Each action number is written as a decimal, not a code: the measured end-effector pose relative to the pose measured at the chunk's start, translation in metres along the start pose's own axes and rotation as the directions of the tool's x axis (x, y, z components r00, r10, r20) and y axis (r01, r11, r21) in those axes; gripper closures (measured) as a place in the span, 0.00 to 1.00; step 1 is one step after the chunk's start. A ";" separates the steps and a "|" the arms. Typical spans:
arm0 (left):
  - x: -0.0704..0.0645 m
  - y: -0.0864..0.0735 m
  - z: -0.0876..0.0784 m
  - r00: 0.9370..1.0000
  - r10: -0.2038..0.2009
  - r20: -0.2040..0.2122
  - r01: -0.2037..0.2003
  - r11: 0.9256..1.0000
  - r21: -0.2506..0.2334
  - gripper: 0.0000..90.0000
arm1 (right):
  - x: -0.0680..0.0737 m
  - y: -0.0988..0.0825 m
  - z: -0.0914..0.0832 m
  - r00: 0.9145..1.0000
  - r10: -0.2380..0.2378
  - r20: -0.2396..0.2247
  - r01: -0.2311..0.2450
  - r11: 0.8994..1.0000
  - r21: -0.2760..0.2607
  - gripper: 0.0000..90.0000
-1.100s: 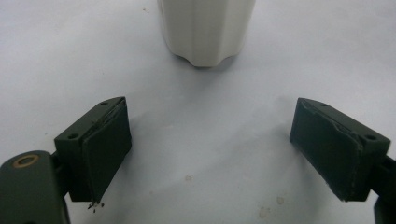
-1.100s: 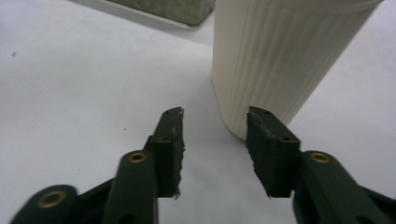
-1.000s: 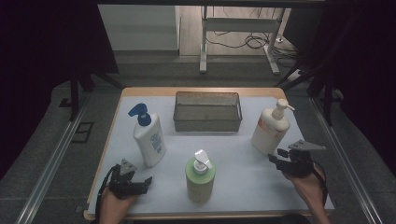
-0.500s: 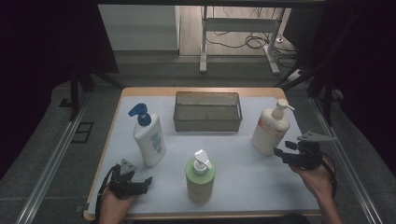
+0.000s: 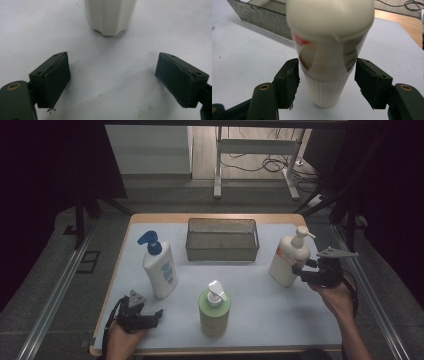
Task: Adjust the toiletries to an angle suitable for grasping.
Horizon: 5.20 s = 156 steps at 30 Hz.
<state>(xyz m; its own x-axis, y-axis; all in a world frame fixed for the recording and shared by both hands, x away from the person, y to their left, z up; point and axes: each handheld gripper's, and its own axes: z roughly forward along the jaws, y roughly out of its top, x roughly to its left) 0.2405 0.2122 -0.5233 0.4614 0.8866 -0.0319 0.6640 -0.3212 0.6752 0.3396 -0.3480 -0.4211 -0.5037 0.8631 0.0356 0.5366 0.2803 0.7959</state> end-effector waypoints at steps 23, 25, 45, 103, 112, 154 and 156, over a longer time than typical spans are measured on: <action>0.000 0.000 0.000 1.000 -0.001 0.001 0.001 1.000 -0.001 0.14 | 0.003 0.021 0.035 0.998 -0.062 -0.005 0.063 0.998 0.026 0.34; 0.000 0.000 0.000 1.000 -0.002 0.001 0.002 1.000 -0.001 0.14 | 0.004 0.021 0.035 0.998 -0.057 -0.004 0.057 0.998 0.022 0.36; 0.000 0.000 0.000 1.000 -0.002 0.001 0.002 1.000 0.000 0.14 | 0.021 0.031 0.017 0.999 -0.027 0.024 0.027 1.000 -0.002 0.41; 0.000 0.000 0.000 1.000 0.001 0.001 -0.001 1.000 -0.001 0.14 | 0.118 0.154 0.054 0.995 -0.059 -0.084 0.053 0.996 -0.077 0.41; 0.000 0.000 0.000 1.000 0.003 0.001 -0.003 1.000 0.001 0.13 | 0.127 0.163 0.066 0.996 -0.052 -0.078 0.045 0.995 -0.087 0.41; 0.000 0.000 0.000 1.000 0.003 -0.004 -0.003 1.000 -0.003 0.14 | 0.182 0.210 0.163 0.998 -0.028 -0.053 0.022 0.994 -0.110 0.41; 0.000 0.000 0.000 1.000 0.003 -0.002 -0.003 1.000 -0.003 0.14 | 0.185 0.211 0.170 0.999 -0.027 -0.046 0.022 0.994 -0.112 0.41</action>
<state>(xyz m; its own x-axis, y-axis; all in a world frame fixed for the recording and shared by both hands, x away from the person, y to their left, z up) 0.2407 0.2120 -0.5234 0.4618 0.8865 -0.0284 0.6613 -0.3227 0.6772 0.4751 -0.0580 -0.3492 -0.5491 0.8347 0.0418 0.4464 0.2506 0.8590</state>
